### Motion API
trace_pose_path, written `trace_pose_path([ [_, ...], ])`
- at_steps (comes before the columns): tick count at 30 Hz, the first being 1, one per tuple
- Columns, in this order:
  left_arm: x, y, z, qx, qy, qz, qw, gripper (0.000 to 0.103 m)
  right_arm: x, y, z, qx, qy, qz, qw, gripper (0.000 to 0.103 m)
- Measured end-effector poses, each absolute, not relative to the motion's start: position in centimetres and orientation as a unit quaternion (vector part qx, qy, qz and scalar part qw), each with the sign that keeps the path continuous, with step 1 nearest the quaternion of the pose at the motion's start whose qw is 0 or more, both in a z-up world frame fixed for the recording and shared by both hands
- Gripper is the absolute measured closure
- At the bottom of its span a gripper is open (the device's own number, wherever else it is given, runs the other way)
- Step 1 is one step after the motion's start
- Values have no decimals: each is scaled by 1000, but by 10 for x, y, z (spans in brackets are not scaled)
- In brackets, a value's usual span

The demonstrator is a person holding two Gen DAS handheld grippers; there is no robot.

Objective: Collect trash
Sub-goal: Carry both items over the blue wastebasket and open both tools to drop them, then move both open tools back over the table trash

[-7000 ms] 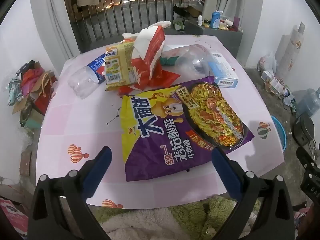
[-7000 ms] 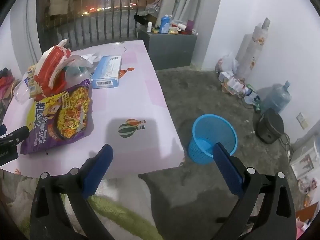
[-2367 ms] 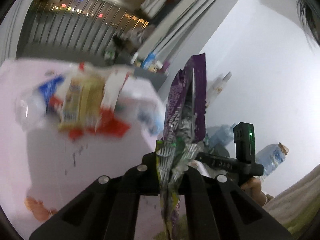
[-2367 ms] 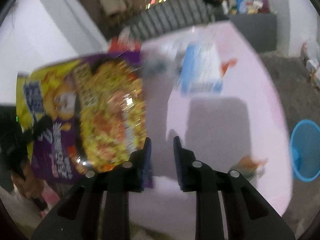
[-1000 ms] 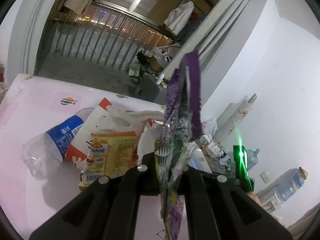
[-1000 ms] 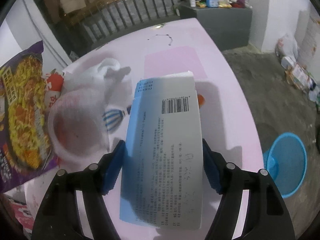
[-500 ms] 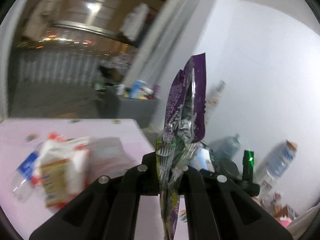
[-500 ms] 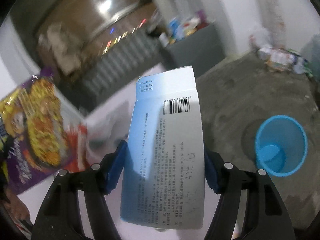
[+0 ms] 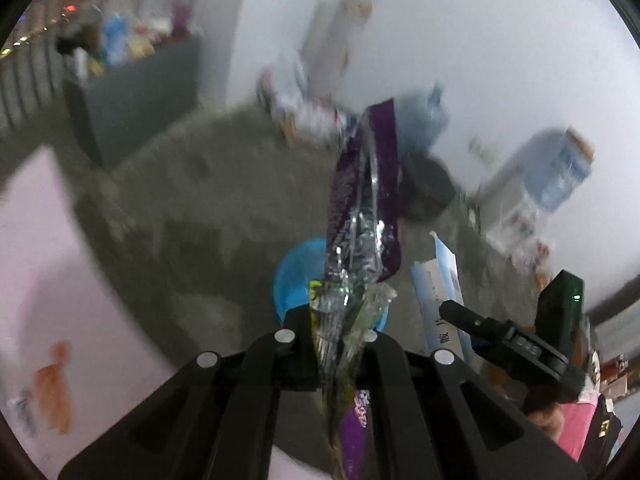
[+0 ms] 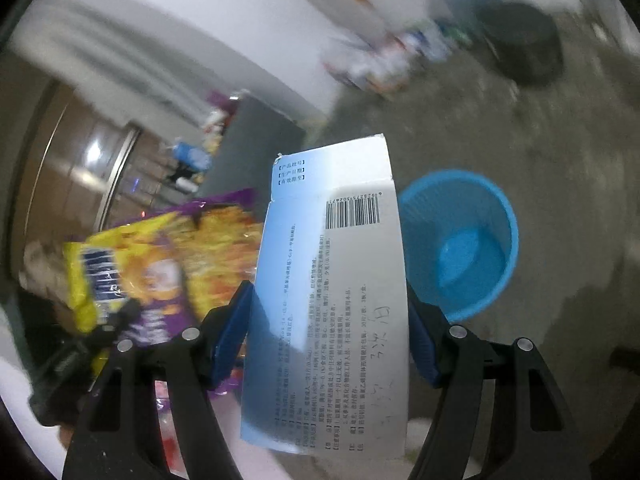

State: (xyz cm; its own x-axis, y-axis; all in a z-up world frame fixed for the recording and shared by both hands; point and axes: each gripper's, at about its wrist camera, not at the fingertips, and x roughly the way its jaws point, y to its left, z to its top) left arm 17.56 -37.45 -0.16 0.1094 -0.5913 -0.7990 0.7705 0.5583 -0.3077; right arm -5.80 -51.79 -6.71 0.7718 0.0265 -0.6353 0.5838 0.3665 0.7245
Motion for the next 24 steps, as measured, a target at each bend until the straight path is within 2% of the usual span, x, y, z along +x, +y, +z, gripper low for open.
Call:
trace_pose_path([
  [6,187,-467,-81,146,527,-448,707,100,-50,-575,-119,613,286,-176,715,32],
  [8,196,-490,-107,153,548,-437,697,89,-39,-592,-143,640,285,-168,694,24],
  [9,195,-497,-115,161,555,-428,695,73,-34,-600,-158,655,291,-175,675,22],
  [10,197,-503,-123,164,562,-418,695,61,-30,-608,-171,665,299,-188,658,21],
  [11,198,-507,-127,161,562,-413,698,59,-26,-614,-187,673,305,-195,645,21],
  [13,197,-511,-127,163,556,-405,707,50,-25,-614,-204,683,309,-196,632,21],
  [18,184,-498,-108,185,513,-412,730,42,-30,-604,-214,687,307,-198,628,21],
  [24,173,-459,-56,185,464,-434,750,41,-49,-586,-189,635,316,-212,672,21],
])
